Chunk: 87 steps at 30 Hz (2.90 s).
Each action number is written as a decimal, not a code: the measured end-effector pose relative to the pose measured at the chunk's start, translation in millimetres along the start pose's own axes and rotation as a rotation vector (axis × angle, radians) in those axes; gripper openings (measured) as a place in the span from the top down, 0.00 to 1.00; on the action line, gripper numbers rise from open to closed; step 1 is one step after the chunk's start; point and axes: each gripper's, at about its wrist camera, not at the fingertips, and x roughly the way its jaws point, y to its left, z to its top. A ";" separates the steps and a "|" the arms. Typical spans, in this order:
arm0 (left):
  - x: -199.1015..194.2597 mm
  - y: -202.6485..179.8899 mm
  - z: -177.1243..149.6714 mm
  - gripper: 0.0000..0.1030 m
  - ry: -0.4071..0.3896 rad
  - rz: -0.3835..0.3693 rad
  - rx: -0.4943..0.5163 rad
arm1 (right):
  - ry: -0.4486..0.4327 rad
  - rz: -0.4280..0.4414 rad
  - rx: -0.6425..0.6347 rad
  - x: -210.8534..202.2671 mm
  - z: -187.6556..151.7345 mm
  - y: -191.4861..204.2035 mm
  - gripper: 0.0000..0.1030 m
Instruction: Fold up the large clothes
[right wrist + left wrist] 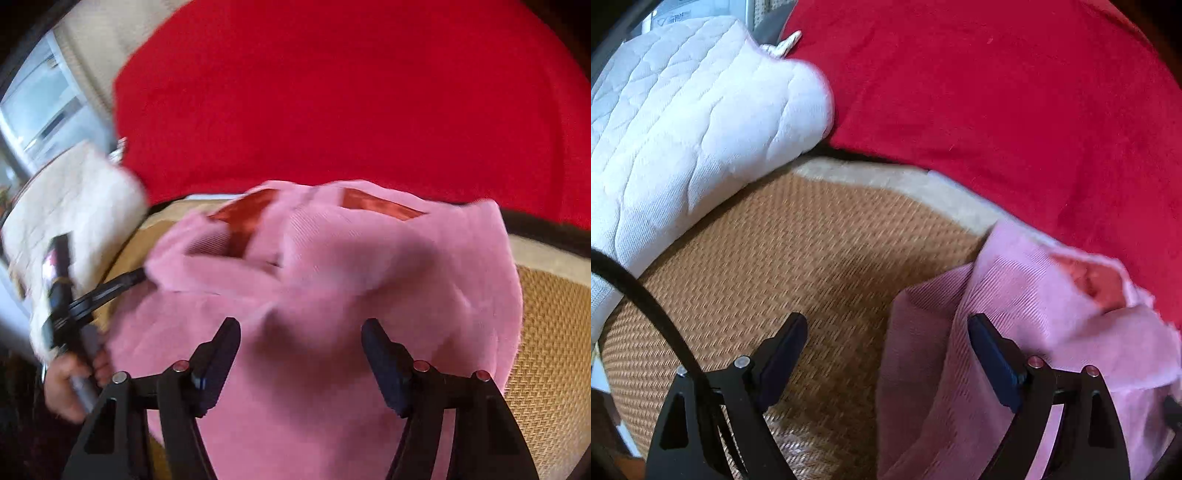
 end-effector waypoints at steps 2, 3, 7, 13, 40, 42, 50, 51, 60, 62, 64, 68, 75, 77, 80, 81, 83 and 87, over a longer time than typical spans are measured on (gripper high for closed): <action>-6.3 -6.4 4.8 0.13 -0.035 -0.022 0.026 | 0.032 -0.018 0.066 14.0 6.3 -13.0 0.31; -8.2 -11.5 8.0 0.13 -0.045 -0.040 0.048 | 0.034 -0.002 0.104 20.6 11.3 -19.8 0.31; -11.8 -21.3 24.9 0.12 -0.076 -0.136 0.072 | -0.114 0.000 0.183 -1.5 37.4 -41.2 0.30; 21.4 -25.0 45.0 0.12 0.041 -0.237 -0.006 | -0.145 -0.117 0.323 -18.0 68.0 -105.9 0.28; 24.7 -35.6 22.9 0.54 -0.075 -0.219 -0.092 | -0.291 -0.157 0.433 -18.3 41.7 -129.2 0.87; 22.8 -24.2 23.8 0.42 -0.060 -0.231 -0.139 | -0.279 -0.185 0.411 -30.1 41.9 -126.2 0.87; -18.7 4.6 28.9 0.35 -0.031 -0.201 -0.150 | -0.318 -0.165 0.267 -90.1 -9.0 -88.3 0.87; -27.6 9.2 27.9 0.33 -0.041 -0.198 -0.130 | -0.313 -0.151 0.250 -92.1 -19.3 -83.5 0.87; -103.9 28.6 -39.9 0.21 -0.105 -0.124 0.024 | -0.211 0.102 0.204 -80.0 -60.9 -24.1 0.83; -112.3 37.0 -59.4 0.18 -0.117 -0.122 0.002 | -0.199 0.117 0.186 -76.6 -64.8 -13.0 0.77; -111.8 46.3 -82.9 0.17 -0.078 -0.137 -0.041 | -0.175 0.134 0.172 -64.1 -68.8 -6.1 0.65; -91.7 54.7 -101.6 0.17 0.045 -0.182 -0.138 | -0.175 0.035 0.154 -32.0 -79.0 -4.1 0.13; -68.6 50.8 -109.7 0.17 0.117 -0.256 -0.252 | -0.208 0.049 0.144 -38.1 -74.9 -9.7 0.68; -66.3 41.6 -107.0 0.17 0.099 -0.264 -0.240 | -0.233 0.074 0.117 -41.4 -71.9 -1.2 0.68; -54.0 26.5 -107.7 0.17 0.110 -0.281 -0.241 | -0.240 0.130 0.081 -36.7 -66.9 15.0 0.68; -51.9 23.2 -108.2 0.17 0.105 -0.267 -0.238 | -0.229 0.147 0.071 -31.4 -64.2 22.1 0.68; -48.4 16.4 -108.4 0.17 0.075 -0.258 -0.224 | -0.211 0.165 0.061 -21.7 -60.1 30.7 0.68; -44.6 6.6 -103.7 0.31 0.013 -0.256 -0.188 | -0.083 0.138 0.062 19.1 -60.1 36.0 0.67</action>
